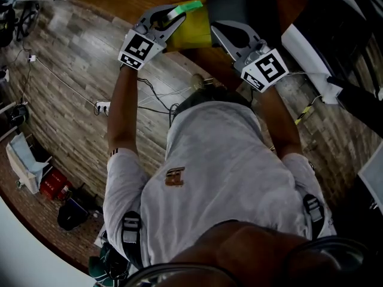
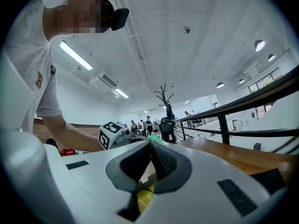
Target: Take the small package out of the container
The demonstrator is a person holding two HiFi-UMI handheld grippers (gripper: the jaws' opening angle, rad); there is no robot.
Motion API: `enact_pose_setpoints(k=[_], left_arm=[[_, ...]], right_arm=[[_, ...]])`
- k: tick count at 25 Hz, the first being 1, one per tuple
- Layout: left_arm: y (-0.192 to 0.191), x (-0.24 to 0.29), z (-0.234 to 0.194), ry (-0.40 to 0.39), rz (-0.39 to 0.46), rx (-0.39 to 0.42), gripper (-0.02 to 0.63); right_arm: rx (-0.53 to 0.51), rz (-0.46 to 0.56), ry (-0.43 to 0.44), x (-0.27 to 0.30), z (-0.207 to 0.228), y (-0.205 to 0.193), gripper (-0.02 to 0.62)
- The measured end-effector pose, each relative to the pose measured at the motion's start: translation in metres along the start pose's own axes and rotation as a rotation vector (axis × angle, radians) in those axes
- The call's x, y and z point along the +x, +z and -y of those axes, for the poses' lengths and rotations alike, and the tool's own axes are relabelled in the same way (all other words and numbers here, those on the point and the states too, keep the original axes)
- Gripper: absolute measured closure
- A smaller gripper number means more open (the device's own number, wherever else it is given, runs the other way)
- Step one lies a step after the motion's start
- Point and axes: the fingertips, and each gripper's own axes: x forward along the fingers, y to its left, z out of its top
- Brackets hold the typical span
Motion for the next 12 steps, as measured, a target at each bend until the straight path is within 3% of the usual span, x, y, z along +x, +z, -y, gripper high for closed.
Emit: enact_pose_setpoints(k=[5,12], left_arm=[[0.04,-0.035,0.012,0.094,0.204,-0.167,0.497],[0.073,-0.072,0.042,0.164,0.355,-0.276,0.497]], right_arm=[[0.005,0.02,0.015,-0.002,-0.017,0.006,0.565],[-0.003,0.045,0.041,-0.007,-0.041,0.019,0.565]])
